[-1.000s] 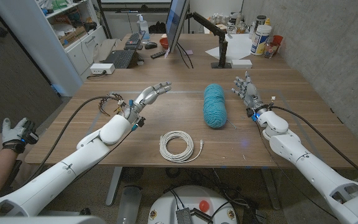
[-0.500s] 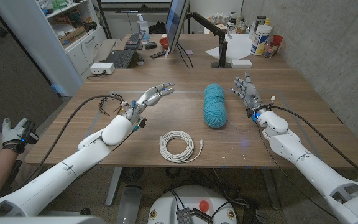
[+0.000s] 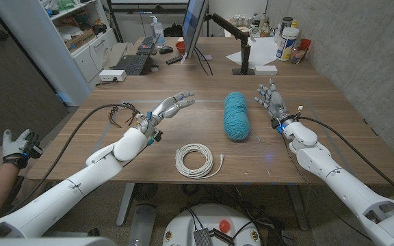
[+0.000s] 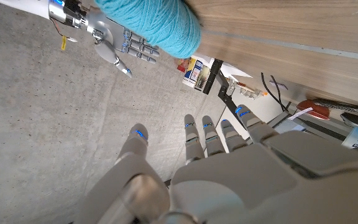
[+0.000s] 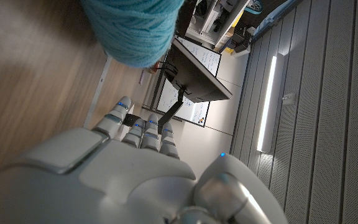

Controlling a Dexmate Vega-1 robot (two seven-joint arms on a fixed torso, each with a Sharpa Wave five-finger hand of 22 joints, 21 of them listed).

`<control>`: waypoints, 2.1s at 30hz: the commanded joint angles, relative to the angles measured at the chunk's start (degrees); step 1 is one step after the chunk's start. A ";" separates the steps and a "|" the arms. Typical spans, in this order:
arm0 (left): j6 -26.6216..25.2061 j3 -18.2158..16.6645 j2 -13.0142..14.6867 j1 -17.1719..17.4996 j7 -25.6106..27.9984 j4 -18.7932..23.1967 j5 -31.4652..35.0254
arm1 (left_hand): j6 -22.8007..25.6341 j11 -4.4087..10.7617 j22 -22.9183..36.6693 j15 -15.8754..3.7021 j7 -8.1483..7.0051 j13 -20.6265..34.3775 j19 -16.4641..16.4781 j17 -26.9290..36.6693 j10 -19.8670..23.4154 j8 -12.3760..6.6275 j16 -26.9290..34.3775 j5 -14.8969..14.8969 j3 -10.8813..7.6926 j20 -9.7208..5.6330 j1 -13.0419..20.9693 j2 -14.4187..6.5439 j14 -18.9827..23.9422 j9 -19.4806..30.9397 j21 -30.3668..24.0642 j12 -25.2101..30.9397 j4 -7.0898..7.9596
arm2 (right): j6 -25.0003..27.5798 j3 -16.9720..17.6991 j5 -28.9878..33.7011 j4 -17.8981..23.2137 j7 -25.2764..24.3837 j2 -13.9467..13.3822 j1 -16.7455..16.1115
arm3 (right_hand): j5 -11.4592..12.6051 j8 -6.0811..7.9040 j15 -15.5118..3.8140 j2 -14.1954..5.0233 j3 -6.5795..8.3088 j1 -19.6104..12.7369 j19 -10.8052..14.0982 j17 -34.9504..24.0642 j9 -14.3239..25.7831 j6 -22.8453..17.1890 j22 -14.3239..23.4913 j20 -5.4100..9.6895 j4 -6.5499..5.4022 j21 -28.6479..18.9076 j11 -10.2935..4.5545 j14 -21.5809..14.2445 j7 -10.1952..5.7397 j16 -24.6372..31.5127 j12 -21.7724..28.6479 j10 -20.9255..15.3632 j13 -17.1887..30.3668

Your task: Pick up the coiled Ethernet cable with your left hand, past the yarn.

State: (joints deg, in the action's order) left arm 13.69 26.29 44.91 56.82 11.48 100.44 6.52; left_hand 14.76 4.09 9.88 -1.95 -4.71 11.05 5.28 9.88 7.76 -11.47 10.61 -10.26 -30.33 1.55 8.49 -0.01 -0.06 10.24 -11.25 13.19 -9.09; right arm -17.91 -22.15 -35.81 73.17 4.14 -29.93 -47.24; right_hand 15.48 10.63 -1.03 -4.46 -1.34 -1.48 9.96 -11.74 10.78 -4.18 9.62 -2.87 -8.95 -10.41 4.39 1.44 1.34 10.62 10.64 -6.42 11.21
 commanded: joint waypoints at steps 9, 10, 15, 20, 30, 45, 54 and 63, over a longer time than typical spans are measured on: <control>-3.56 1.28 1.41 0.11 1.44 3.49 8.62 | 0.51 0.09 0.04 -2.76 -0.20 0.24 0.02 0.14 0.66 -0.19 -0.06 -0.29 -0.19 0.15 0.84 0.27 0.45 0.28 0.20 0.09 -0.18 | -0.28 -0.10 -0.02 -0.33 0.58 -0.02 0.18 | 0.28 0.43 -0.08 -1.40 -0.32 0.18 -0.17 0.01 0.16 0.12 0.17 0.17 -0.18 -0.27 -0.14 0.83 -0.04 0.46 0.46 0.65 0.06; -3.65 1.52 1.36 0.05 1.72 3.63 9.42 | 0.52 0.16 0.04 -2.78 -0.20 0.24 0.03 0.14 0.65 -0.18 -0.06 -0.29 -0.19 0.16 0.86 0.28 0.44 0.28 0.20 0.08 -0.18 | -0.10 -0.08 -0.10 -0.20 0.57 -0.08 0.14 | 0.28 0.44 -0.08 -1.40 -0.32 0.18 -0.19 0.01 0.16 0.11 0.18 0.18 -0.18 -0.27 -0.10 0.83 -0.04 0.47 0.46 0.65 0.06; -3.54 1.67 1.21 -0.01 1.74 3.50 9.60 | 0.70 0.18 0.04 -2.85 -0.06 0.25 0.04 0.14 0.72 -0.18 -0.05 -0.31 -0.18 0.15 0.94 0.35 0.50 0.29 0.21 0.07 -0.18 | -0.28 -0.10 -0.05 -0.31 0.76 -0.11 0.17 | 0.28 0.44 -0.03 -1.41 -0.34 0.17 -0.24 0.02 0.16 0.14 0.18 0.16 -0.18 -0.27 -0.04 0.83 -0.05 0.49 0.48 0.67 0.05; -3.58 1.30 1.40 0.45 2.02 3.89 9.48 | 0.79 0.15 0.04 -2.90 -0.08 0.25 0.05 0.14 0.80 -0.16 -0.06 -0.35 -0.18 0.12 1.04 0.39 0.53 0.29 0.21 0.07 -0.18 | -0.13 -0.11 -0.10 -0.22 0.81 -0.18 0.16 | 0.29 0.44 -0.02 -1.40 -0.37 0.16 -0.29 0.03 0.16 0.19 0.17 0.13 -0.17 -0.27 0.00 0.88 -0.07 0.50 0.48 0.77 0.05; -4.19 0.39 2.38 1.50 2.69 5.32 10.35 | 1.16 0.13 0.04 -2.97 -0.17 0.26 0.08 0.14 0.91 -0.21 -0.05 -0.38 -0.18 0.10 1.19 0.46 0.60 0.30 0.22 0.07 -0.18 | -0.22 -0.18 0.03 -0.34 0.85 -0.15 0.23 | 0.31 0.46 -0.07 -1.42 -0.42 0.13 -0.33 0.04 0.16 0.24 0.17 0.10 -0.16 -0.29 -0.13 0.97 -0.08 0.52 0.52 0.80 0.04; -4.54 0.27 3.47 2.18 2.89 7.72 13.84 | 2.56 0.31 0.04 -3.45 -0.46 0.27 0.73 0.14 2.17 -0.41 0.21 -0.51 -0.16 -0.07 1.61 0.72 1.61 0.32 0.04 0.42 -0.18 | -0.30 -0.24 0.18 -0.43 0.76 -0.12 0.27 | 0.33 0.49 -0.01 -1.44 -0.49 0.09 -0.36 0.06 0.16 0.27 0.17 0.10 -0.14 -0.33 0.00 1.01 -0.13 0.57 0.59 0.83 0.03; -5.55 -0.62 4.23 3.03 2.64 9.39 14.56 | 1.32 0.96 -0.03 -3.38 -1.14 0.31 1.30 0.15 2.54 0.04 0.32 -0.82 -0.45 0.18 3.16 1.33 2.29 0.39 -0.01 0.44 -0.95 | -0.18 -0.23 0.13 -0.38 0.70 -0.12 0.27 | 0.34 0.51 -0.14 -1.44 -0.54 0.08 -0.35 0.07 0.16 0.31 0.17 0.16 -0.13 -0.36 -0.28 1.05 -0.14 0.59 0.60 0.92 0.03; -8.18 -0.49 5.39 3.30 1.12 11.83 17.15 | 1.41 1.69 -0.06 -3.45 -0.62 0.50 4.55 0.21 4.23 -0.49 0.52 -1.82 -1.71 -0.42 9.01 3.09 4.21 0.60 -0.56 0.82 -1.88 | -0.33 -0.26 0.22 -0.47 0.79 -0.13 0.29 | 0.36 0.52 -0.09 -1.45 -0.59 0.07 -0.42 0.08 0.15 0.34 0.17 0.13 -0.13 -0.35 -0.19 1.13 -0.07 0.59 0.63 0.95 0.02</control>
State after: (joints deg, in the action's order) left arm 8.05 25.98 49.02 59.60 14.00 109.54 21.03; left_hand 15.96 5.64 9.89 -2.15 -5.75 11.35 8.99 10.02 11.36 -11.47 10.84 -11.47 -31.68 1.33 16.60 2.95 3.64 10.55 -11.48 13.64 -10.92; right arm -18.11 -22.39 -35.70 72.77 4.91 -30.08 -46.98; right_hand 15.48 10.63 -1.14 -4.46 -1.65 -1.48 9.86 -11.67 10.78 -4.19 9.62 -2.76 -8.94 -10.41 4.10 1.96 1.33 10.62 11.08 -5.50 11.21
